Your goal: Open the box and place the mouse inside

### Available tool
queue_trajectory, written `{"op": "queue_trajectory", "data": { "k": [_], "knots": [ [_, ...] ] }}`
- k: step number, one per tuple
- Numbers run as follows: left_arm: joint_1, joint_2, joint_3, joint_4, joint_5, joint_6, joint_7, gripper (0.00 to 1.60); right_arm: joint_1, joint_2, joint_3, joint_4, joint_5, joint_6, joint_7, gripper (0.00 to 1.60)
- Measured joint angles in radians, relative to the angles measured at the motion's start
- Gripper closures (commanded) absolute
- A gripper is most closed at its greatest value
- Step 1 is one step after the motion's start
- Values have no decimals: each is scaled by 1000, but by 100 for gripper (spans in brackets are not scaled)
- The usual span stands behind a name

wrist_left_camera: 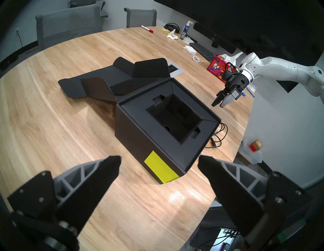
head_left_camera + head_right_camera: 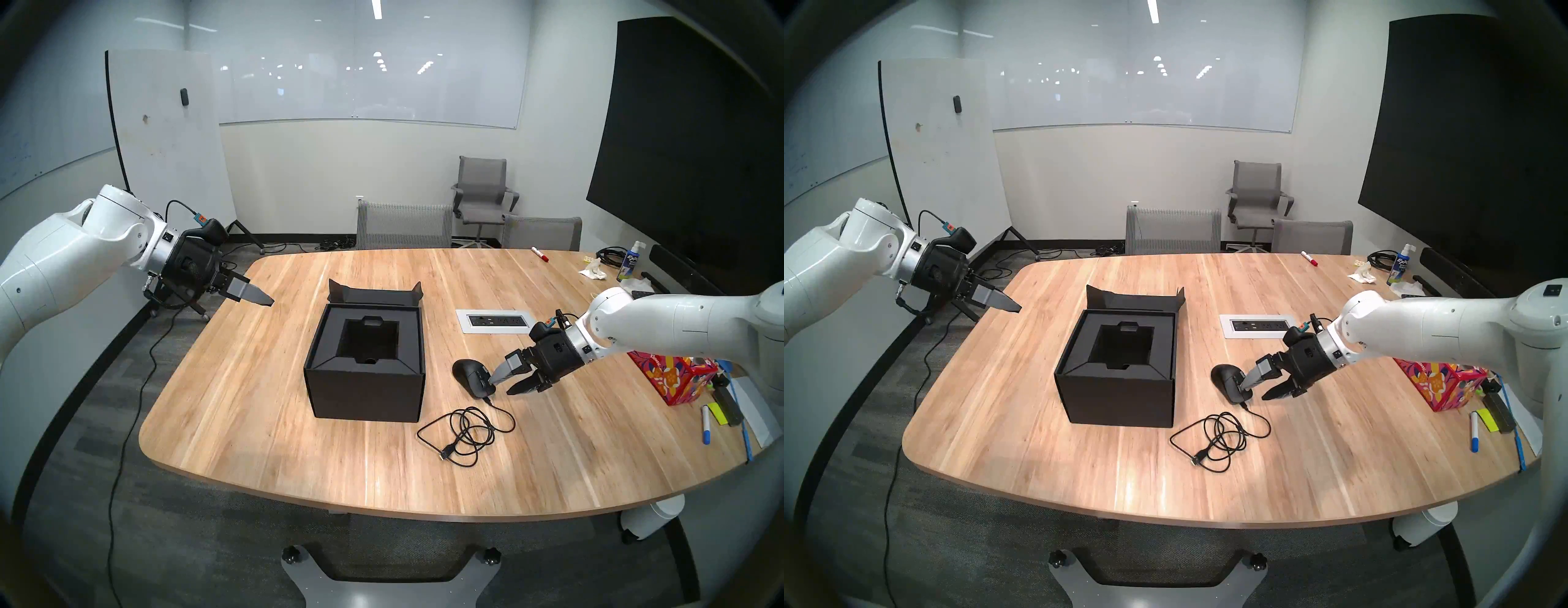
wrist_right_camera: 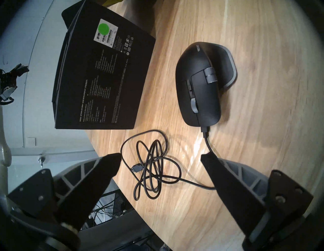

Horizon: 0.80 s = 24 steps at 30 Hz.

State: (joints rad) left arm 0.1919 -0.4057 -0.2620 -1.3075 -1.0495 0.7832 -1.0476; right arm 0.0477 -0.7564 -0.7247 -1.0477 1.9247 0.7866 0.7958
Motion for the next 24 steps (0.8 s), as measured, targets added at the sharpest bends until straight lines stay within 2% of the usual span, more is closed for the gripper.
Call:
{"op": "queue_trajectory", "data": {
  "k": [14, 24],
  "knots": [
    [-7, 0, 10, 0, -5, -2, -2, 0, 10, -23, 1, 7, -5, 36, -62, 0],
    [-11, 1, 16, 0, -7, -4, -4, 0, 9, -49, 6, 43, -3, 65, -71, 0]
  ]
}}
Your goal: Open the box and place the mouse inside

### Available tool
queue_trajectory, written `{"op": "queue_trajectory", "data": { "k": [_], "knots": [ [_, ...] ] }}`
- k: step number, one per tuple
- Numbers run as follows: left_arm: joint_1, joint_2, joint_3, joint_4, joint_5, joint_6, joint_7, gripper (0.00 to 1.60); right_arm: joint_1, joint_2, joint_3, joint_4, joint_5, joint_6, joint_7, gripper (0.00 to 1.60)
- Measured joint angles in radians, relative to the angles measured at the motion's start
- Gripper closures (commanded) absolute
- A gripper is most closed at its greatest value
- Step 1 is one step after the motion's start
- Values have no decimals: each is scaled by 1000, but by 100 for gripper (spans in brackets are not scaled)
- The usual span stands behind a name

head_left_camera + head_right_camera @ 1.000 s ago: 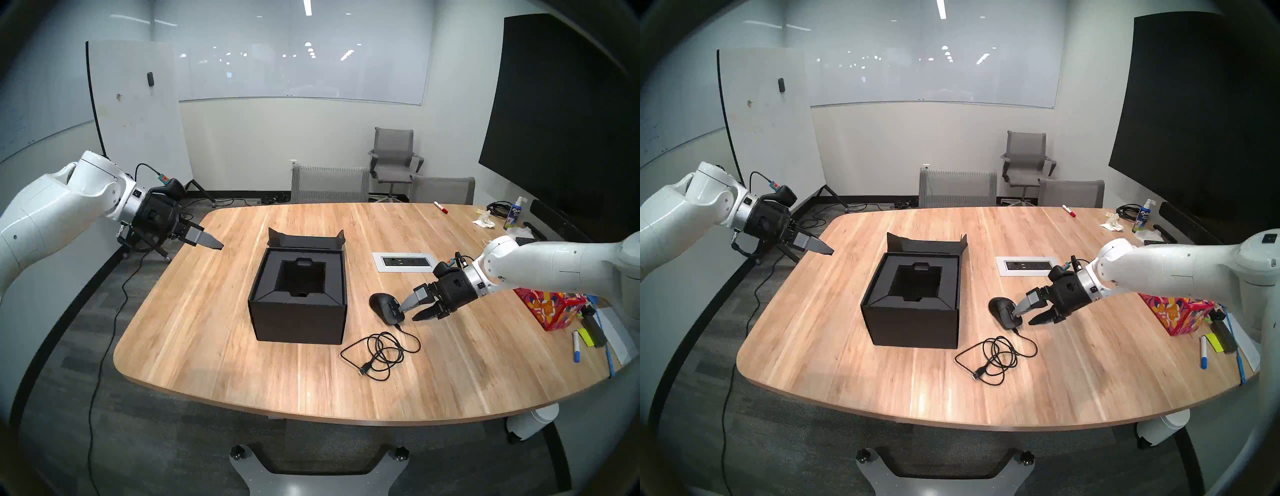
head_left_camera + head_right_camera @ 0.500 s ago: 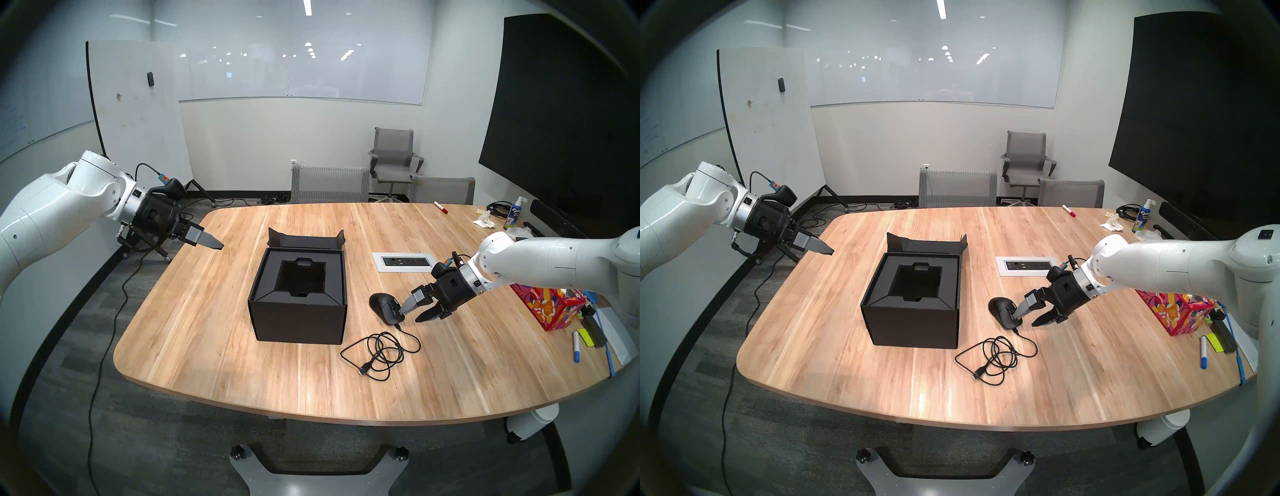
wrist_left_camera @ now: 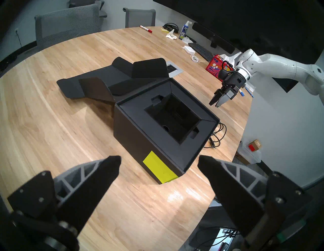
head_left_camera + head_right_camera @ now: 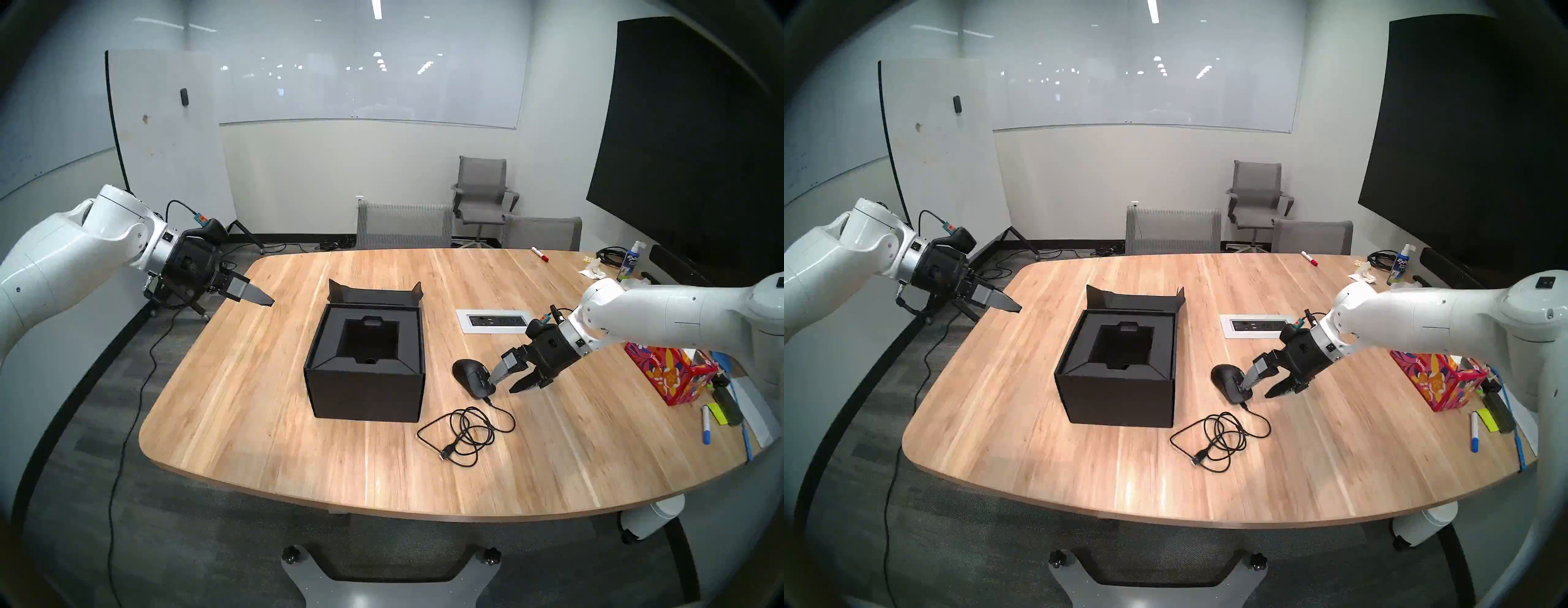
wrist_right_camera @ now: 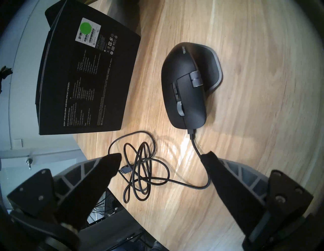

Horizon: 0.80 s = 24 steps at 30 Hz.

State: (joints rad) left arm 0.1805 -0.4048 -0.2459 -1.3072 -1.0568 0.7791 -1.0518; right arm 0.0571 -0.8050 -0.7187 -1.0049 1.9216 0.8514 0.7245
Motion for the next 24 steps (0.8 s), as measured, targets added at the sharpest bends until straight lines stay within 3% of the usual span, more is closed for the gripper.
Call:
{"op": "queue_trajectory", "data": {
  "k": [11, 24],
  "knots": [
    [-5, 0, 7, 1, -2, -2, -2, 0, -14, -57, 0, 87, -1, 42, -11, 0],
    [-12, 0, 16, 2, -3, -4, -4, 0, -40, -118, 0, 169, -40, 59, 33, 0]
  ]
}}
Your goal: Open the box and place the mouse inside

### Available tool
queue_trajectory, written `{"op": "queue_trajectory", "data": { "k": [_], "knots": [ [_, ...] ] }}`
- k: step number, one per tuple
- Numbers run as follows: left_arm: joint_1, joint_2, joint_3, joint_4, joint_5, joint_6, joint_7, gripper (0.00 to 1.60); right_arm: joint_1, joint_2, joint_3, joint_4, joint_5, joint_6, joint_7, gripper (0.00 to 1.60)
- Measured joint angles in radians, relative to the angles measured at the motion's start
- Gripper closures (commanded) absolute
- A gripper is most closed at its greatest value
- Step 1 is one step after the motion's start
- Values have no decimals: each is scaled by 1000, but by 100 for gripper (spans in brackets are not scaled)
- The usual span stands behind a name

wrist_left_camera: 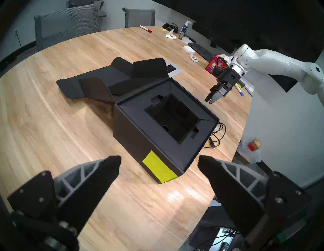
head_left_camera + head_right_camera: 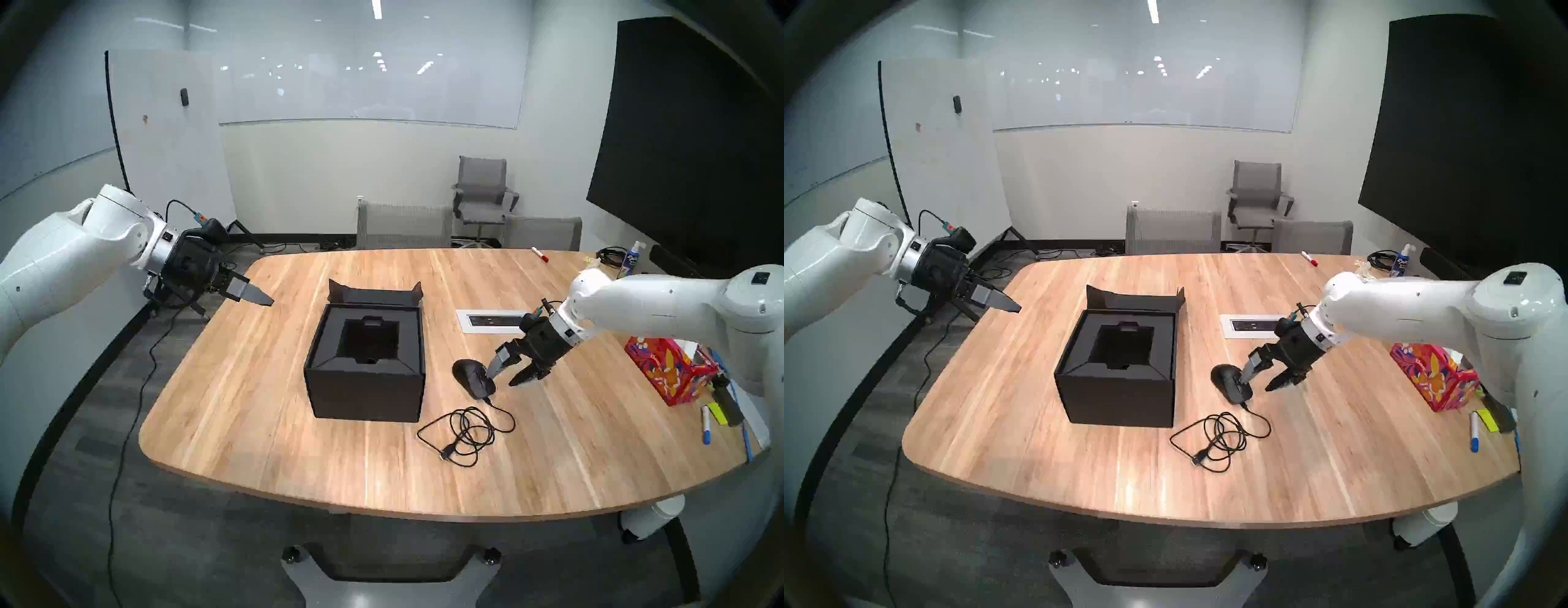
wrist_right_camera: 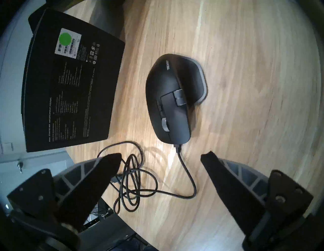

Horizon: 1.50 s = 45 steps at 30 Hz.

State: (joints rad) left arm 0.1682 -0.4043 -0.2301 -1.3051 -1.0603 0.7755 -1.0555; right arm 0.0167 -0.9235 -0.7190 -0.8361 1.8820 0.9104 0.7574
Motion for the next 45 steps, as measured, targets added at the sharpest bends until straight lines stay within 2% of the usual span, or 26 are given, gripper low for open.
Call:
{"op": "queue_trajectory", "data": {
  "k": [17, 29, 45],
  "knots": [
    [-7, 0, 10, 1, -5, -3, -3, 0, -30, -87, -14, 136, -106, 41, 115, 0],
    [-11, 1, 15, 1, -11, -4, -4, 0, -46, -141, 1, 209, -154, 26, 132, 0],
    [-16, 1, 23, 1, -14, -6, -6, 0, -76, -193, 27, 272, -173, 3, 156, 0]
  ]
}}
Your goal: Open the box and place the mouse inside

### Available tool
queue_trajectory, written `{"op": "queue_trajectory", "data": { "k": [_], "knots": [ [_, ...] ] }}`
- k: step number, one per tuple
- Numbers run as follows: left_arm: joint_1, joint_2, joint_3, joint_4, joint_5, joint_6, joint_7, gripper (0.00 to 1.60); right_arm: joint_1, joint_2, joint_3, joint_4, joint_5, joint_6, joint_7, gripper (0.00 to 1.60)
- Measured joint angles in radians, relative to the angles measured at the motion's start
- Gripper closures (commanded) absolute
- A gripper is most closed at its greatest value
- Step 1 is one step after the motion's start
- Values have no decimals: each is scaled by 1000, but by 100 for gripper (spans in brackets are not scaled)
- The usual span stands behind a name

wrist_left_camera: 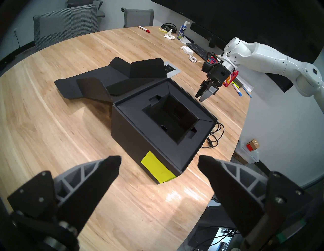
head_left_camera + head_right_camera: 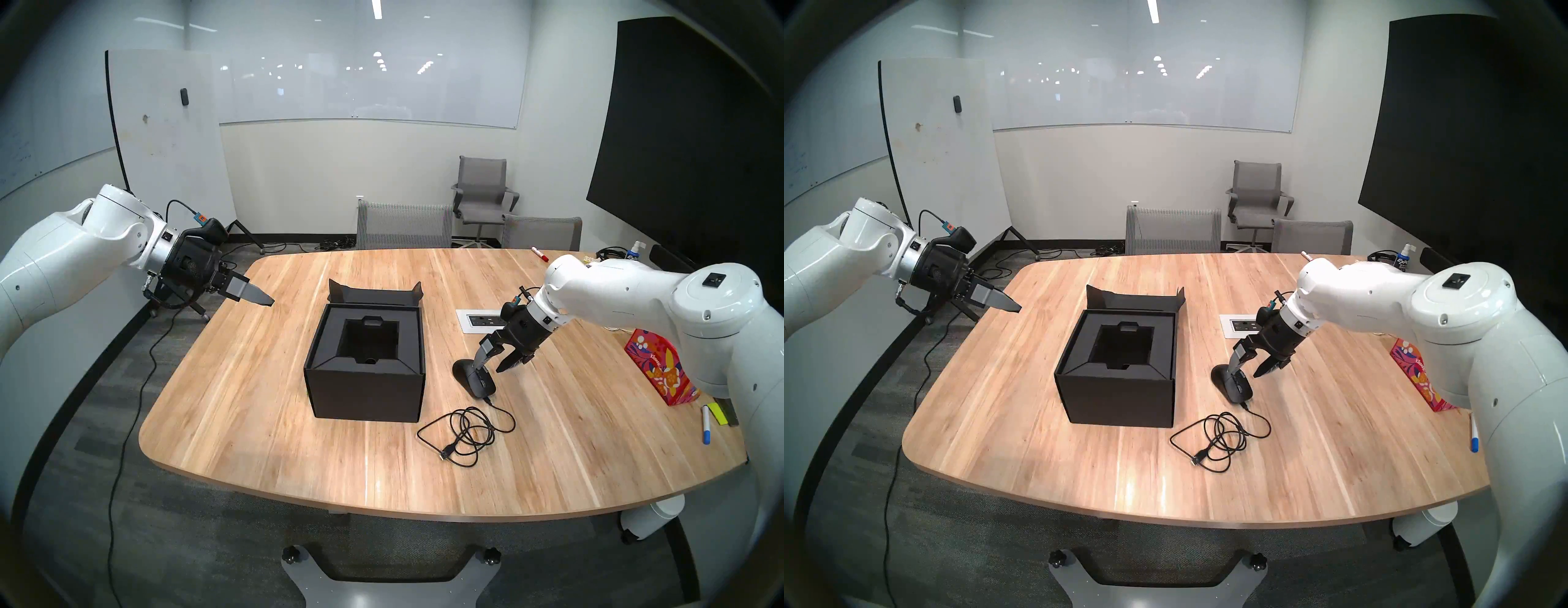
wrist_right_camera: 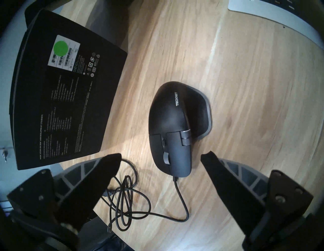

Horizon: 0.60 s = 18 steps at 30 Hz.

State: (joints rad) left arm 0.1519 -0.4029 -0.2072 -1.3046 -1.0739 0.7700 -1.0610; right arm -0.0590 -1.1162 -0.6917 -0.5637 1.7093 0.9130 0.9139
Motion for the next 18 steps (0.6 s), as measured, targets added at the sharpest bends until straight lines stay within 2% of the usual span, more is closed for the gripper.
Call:
{"op": "queue_trajectory", "data": {
  "k": [18],
  "knots": [
    [-6, 1, 8, 0, -4, -2, -2, 0, -24, -48, 2, 61, -25, 39, -36, 0]
  ]
}}
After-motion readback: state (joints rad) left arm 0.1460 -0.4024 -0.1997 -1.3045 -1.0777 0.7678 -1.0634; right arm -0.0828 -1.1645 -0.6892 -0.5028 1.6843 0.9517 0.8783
